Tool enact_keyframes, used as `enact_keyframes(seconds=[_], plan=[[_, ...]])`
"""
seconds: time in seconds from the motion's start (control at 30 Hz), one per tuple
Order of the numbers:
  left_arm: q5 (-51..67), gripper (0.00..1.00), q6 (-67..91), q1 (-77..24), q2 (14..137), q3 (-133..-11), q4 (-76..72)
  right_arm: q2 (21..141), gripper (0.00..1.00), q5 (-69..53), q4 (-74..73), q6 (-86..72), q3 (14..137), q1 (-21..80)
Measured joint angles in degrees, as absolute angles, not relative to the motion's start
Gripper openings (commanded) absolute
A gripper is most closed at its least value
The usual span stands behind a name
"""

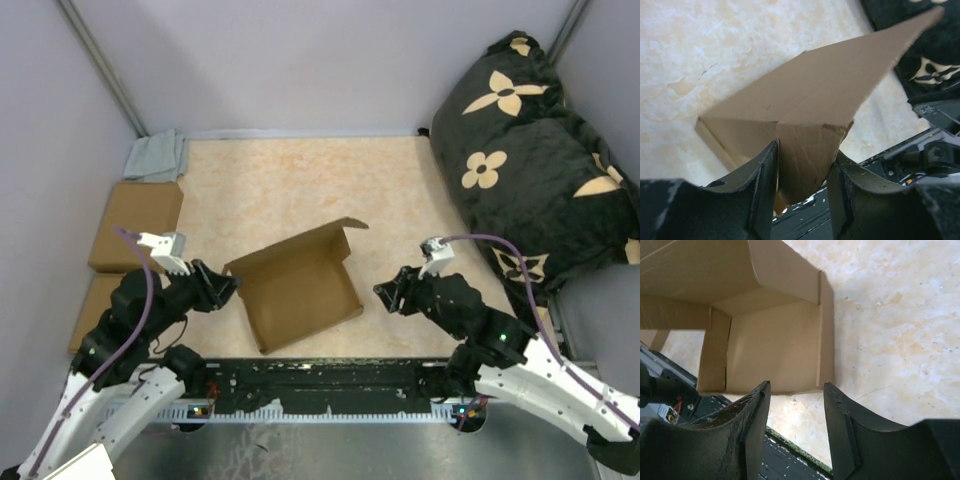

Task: Fold the paper box

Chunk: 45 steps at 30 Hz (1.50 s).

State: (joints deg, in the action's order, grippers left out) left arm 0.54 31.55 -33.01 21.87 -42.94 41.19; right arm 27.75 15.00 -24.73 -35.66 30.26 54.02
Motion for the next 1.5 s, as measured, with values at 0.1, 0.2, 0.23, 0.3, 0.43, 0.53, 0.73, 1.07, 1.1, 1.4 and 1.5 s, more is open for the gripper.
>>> enact_keyframes(seconds=[0.1, 0.2, 0.23, 0.3, 0.43, 0.53, 0.73, 1.07, 1.1, 1.4, 1.5], plan=[[-0.01, 0.47, 32.69, -33.01, 20.18, -46.48, 43.38, 22.09, 0.47, 17.08, -28.38, -36.12, 30.37, 54.0], [-0.14, 0.45, 33.23, -33.01, 19.66, -48.31, 44.07, 21.8, 0.47, 18.87, -29.91, -36.01, 31.11, 54.0], [-0.05, 0.43, 33.34, -33.01, 19.66, -48.31, 44.1, 22.61, 0.47, 19.31, -30.15, -35.79, 31.51, 54.0], [0.75, 0.4, 33.67, -33.01, 19.88, -47.66, 44.18, 25.15, 0.47, 19.68, -30.13, -35.44, 32.45, 54.0], [4.05, 0.38, 34.48, -33.01, 21.15, -44.05, 43.07, 30.46, 0.47, 19.03, -28.32, -34.68, 33.15, 54.02], [5.17, 0.39, 34.41, -33.01, 22.74, -42.13, 42.41, 34.41, 0.47, 17.56, -26.0, -34.57, 32.99, 54.0], [4.8, 0.39, 31.03, -33.01, 27.03, -43.18, 40.23, 40.49, 0.47, 14.83, -18.5, -34.7, 27.68, 54.0], [4.69, 0.4, 22.24, -33.01, 44.75, -50.17, 29.45, 52.73, 0.46, 10.35, -6.68, -36.51, 20.93, 54.02], [4.64, 0.4, 21.37, -33.01, 45.98, -50.54, 28.14, 53.49, 0.46, 10.41, -5.3, -36.67, 20.71, 54.02], [3.38, 0.36, 13.87, -33.01, 59.81, -57.3, 18.0, 66.26, 0.44, 13.47, 8.51, -39.16, 20.51, 54.02], [3.05, 0.26, 11.97, -33.01, 64.12, -60.23, 16.62, 71.55, 0.44, 14.59, 13.3, -40.23, 20.53, 54.02]])
